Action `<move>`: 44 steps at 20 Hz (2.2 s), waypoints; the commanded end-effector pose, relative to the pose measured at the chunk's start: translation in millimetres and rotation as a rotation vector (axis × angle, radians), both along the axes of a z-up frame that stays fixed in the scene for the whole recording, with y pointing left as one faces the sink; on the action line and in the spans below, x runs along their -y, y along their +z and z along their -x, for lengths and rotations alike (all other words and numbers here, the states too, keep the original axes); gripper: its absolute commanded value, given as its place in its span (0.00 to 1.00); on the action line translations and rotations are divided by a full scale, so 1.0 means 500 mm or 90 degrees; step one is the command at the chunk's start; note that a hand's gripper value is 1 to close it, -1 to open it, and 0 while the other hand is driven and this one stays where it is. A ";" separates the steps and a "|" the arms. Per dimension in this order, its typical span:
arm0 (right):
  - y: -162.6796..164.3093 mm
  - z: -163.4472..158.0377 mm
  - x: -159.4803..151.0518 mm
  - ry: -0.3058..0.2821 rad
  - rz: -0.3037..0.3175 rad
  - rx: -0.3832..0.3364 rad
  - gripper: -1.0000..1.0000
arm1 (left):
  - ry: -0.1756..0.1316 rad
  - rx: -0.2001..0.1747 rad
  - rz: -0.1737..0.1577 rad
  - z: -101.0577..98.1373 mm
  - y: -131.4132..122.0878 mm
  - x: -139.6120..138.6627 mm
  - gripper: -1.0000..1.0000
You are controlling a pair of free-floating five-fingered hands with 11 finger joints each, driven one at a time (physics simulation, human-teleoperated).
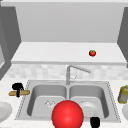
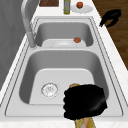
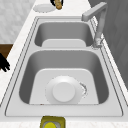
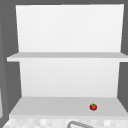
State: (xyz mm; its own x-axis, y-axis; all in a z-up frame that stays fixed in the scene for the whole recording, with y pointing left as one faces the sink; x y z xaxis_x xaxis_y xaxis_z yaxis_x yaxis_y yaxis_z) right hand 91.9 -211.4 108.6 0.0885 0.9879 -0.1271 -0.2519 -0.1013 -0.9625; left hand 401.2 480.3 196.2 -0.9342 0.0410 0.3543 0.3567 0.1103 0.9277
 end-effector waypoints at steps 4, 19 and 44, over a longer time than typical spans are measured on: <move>0.000 0.000 0.000 0.000 0.000 0.000 0.50 | 0.008 -0.001 -0.001 0.050 0.018 -0.090 1.00; 0.000 0.000 0.000 0.000 0.000 0.000 0.50 | 0.001 -0.004 -0.004 0.171 0.046 -0.290 1.00; 0.000 0.000 0.000 0.000 0.000 0.000 0.50 | -0.032 0.008 0.035 0.203 -0.217 -0.378 1.00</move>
